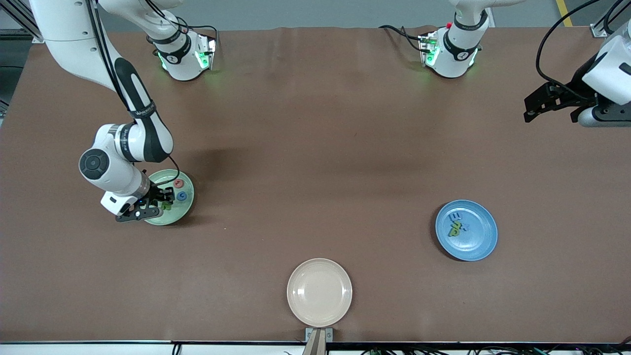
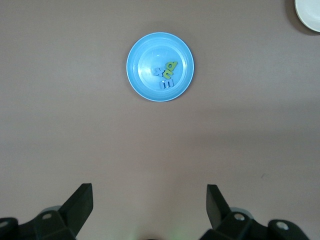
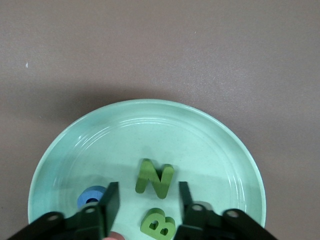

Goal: Sort upper and lower case letters into plates

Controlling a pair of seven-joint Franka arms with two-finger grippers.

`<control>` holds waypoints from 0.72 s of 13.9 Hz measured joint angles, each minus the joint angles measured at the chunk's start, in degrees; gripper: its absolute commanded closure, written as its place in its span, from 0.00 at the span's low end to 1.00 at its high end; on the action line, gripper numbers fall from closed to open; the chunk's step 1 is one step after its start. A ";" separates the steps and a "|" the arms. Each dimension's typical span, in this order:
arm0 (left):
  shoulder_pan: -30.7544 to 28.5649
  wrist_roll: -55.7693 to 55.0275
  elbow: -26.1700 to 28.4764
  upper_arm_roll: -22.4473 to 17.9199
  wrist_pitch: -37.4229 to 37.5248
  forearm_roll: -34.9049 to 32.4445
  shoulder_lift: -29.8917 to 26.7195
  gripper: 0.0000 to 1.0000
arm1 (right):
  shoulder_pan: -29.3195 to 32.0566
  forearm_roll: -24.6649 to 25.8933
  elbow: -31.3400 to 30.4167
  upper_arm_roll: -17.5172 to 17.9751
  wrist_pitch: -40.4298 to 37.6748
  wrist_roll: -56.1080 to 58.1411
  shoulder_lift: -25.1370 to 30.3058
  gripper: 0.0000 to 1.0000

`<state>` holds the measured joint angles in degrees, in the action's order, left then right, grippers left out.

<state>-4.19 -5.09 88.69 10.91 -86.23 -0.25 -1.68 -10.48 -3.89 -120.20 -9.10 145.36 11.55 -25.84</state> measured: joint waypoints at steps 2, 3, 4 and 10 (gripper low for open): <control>0.00 0.00 0.01 -0.01 -0.18 0.00 0.14 0.00 | 0.00 0.00 0.43 0.00 -0.08 -0.05 0.08 0.00; 0.00 0.00 0.03 -0.03 -0.18 0.00 0.17 0.00 | 0.03 0.00 0.70 -0.01 -0.43 -0.24 0.33 0.00; -0.01 0.00 0.09 -0.04 -0.18 0.00 0.20 0.00 | 0.23 -0.01 1.09 -0.05 -1.38 -0.66 1.00 0.00; -0.09 0.00 0.30 -0.09 -0.76 0.00 0.42 0.00 | 2.93 1.45 14.36 -2.18 -31.04 -1.20 11.52 0.00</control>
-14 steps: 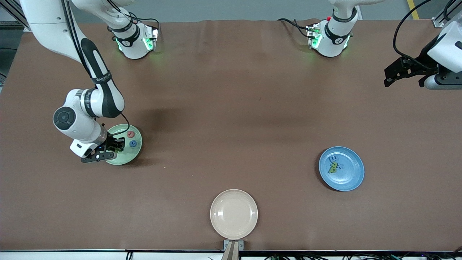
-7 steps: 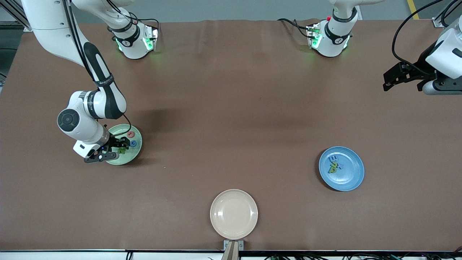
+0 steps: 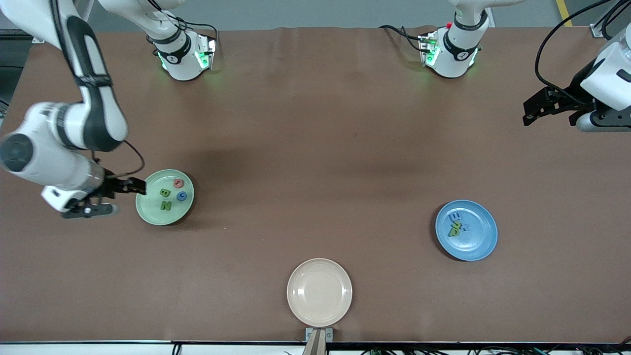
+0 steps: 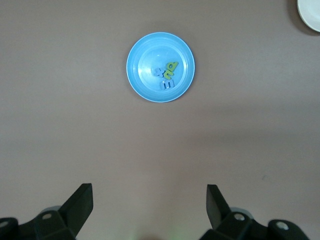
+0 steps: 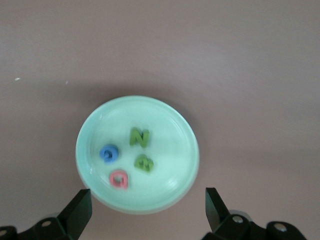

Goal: Sort upper and lower case letters into plates

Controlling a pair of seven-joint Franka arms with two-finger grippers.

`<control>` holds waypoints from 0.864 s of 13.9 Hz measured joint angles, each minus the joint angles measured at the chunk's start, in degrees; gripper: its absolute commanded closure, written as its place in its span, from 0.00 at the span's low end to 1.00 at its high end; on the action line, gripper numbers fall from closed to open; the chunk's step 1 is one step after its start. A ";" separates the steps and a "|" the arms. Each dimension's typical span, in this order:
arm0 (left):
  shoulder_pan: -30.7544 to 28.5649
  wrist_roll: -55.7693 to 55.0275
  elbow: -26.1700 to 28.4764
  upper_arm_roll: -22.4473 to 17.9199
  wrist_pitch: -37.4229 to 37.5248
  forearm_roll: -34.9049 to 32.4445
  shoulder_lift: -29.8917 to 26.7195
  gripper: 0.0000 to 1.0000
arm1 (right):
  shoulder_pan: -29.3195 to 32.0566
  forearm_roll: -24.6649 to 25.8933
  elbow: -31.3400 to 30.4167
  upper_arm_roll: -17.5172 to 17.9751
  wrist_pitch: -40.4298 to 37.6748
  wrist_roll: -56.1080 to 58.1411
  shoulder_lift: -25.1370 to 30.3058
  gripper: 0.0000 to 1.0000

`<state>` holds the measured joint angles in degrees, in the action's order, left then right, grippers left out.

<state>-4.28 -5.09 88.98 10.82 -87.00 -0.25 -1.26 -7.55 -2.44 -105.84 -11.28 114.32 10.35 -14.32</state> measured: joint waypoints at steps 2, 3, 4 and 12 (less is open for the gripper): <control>0.02 0.00 0.01 0.02 -0.46 0.00 0.02 0.00 | 0.37 1.32 8.16 -1.25 -10.66 0.01 1.08 0.00; 0.03 0.00 0.01 0.05 -0.53 0.00 0.02 0.00 | 0.54 1.46 11.28 -1.51 -14.08 0.01 1.10 0.00; 0.05 0.00 0.03 0.07 -0.52 0.00 0.02 0.00 | 0.64 1.50 13.49 -1.62 -16.36 0.00 1.05 0.00; 0.01 0.00 0.08 0.04 -0.91 0.00 0.41 0.00 | 1.19 1.62 25.23 -2.21 -23.39 -0.59 0.18 0.00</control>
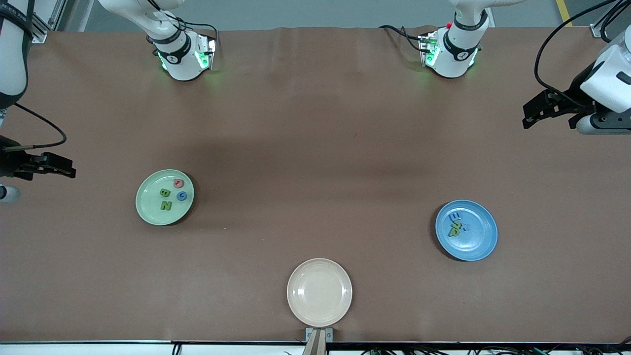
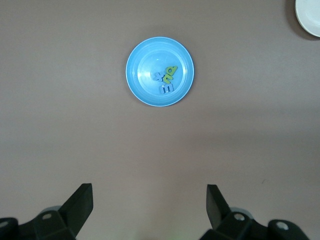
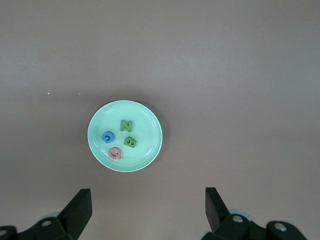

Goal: Sort upper and lower case letters into plates

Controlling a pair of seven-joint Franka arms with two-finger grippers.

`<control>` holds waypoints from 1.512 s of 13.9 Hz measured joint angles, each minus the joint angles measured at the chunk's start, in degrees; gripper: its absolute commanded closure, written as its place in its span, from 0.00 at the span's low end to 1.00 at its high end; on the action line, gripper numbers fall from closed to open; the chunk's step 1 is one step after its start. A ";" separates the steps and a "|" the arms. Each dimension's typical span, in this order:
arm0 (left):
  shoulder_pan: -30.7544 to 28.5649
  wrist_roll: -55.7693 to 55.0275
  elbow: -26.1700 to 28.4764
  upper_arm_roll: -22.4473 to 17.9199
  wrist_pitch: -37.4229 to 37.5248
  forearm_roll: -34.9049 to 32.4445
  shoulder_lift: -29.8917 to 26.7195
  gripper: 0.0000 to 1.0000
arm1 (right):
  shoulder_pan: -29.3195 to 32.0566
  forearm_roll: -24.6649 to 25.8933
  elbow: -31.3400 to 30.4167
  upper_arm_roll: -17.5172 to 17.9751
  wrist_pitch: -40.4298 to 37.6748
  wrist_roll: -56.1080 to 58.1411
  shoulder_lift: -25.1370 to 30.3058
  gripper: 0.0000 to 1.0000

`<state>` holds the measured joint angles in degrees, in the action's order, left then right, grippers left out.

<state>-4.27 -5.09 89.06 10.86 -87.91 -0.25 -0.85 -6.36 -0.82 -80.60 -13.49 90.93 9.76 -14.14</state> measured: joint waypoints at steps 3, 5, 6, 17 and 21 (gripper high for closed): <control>0.02 0.00 0.00 0.00 -0.09 0.00 0.22 0.00 | 0.01 -0.01 0.46 0.11 -1.52 -0.11 -0.05 0.00; 0.02 0.00 0.00 0.00 -0.18 0.00 0.27 0.00 | 0.01 -0.06 0.91 0.12 -4.67 -0.11 0.00 0.00; 0.02 0.00 0.00 0.00 -0.20 0.00 0.28 0.00 | 0.01 -0.06 1.24 0.11 -5.37 -0.11 0.20 0.00; 0.11 0.00 0.00 0.23 -0.26 0.00 0.28 0.00 | 3.54 -0.04 -2.66 3.57 -6.84 -0.10 7.50 0.00; 0.12 0.01 0.00 0.28 -0.26 0.00 0.28 0.00 | 5.67 0.20 -4.60 6.51 -6.71 -0.10 10.12 0.00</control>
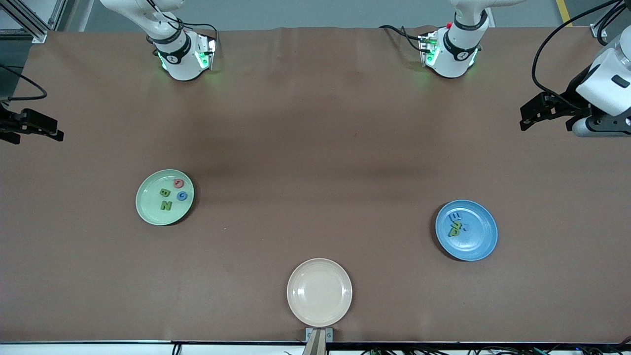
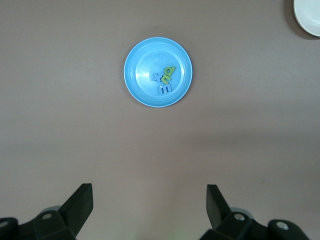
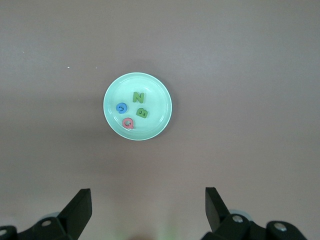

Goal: Sort upper and lower case letters into plates

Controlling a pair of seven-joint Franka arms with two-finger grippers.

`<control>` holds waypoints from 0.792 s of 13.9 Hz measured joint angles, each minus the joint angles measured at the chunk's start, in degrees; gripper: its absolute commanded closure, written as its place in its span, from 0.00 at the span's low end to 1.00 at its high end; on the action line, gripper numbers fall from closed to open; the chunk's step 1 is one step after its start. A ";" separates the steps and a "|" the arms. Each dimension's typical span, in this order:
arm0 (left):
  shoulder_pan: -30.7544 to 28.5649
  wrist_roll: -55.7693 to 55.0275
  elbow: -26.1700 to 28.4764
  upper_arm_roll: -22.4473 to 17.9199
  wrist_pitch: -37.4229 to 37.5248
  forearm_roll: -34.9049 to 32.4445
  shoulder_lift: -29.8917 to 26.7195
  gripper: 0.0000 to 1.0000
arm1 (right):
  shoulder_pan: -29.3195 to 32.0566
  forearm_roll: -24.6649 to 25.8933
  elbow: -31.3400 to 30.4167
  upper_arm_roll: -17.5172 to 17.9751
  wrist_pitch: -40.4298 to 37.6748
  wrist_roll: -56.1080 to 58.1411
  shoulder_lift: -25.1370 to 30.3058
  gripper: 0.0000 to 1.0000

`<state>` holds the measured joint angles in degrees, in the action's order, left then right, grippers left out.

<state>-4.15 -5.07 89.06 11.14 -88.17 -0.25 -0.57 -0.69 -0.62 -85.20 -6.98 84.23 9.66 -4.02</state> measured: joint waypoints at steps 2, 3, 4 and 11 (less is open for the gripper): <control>0.00 0.02 0.00 -0.01 0.00 0.00 0.00 0.00 | 0.04 0.27 -0.14 0.71 0.00 0.00 0.76 0.00; 0.00 0.02 0.00 -0.01 0.00 0.00 0.00 0.00 | 0.04 0.34 -0.15 0.91 -0.01 0.00 1.06 0.00; 0.00 0.02 0.01 -0.02 0.00 0.00 0.00 0.00 | 0.05 0.40 -0.19 1.00 -0.01 0.00 1.37 0.00; -0.01 0.02 0.04 -0.06 0.00 0.00 0.01 0.00 | 0.39 0.49 -3.70 1.12 -0.10 0.00 6.31 0.00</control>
<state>-4.16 -5.05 89.10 11.07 -88.17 -0.25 -0.56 -0.30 -0.13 -88.90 -5.86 84.12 9.66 2.29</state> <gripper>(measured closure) 0.000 0.000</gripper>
